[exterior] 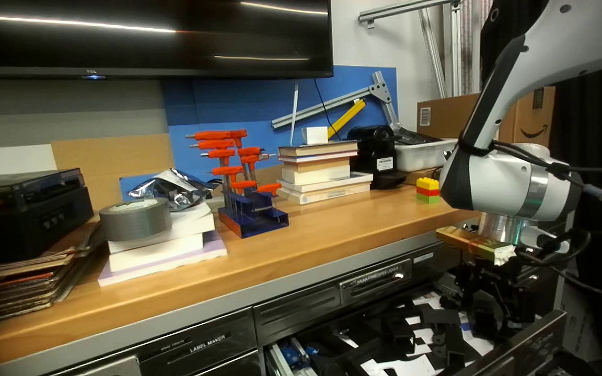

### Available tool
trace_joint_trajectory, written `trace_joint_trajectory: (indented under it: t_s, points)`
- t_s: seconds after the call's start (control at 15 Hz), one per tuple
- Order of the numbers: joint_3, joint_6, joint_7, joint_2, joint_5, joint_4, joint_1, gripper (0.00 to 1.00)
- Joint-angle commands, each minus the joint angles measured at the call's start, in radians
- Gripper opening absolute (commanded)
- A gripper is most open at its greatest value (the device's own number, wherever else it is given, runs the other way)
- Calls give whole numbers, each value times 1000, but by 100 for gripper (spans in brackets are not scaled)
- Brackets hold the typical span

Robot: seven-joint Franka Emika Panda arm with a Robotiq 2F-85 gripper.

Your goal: Put the black object in the top drawer

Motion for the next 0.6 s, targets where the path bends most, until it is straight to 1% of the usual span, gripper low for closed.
trace_joint_trajectory:
  t_s: [0.0, 0.33, 0.53]
  points:
    - [-29, -31, 46, 41, -44, 35, 3, 100]
    - [-30, -83, 36, 29, -40, 44, -6, 100]
    - [-49, -98, 124, 4, -101, 29, 21, 100]
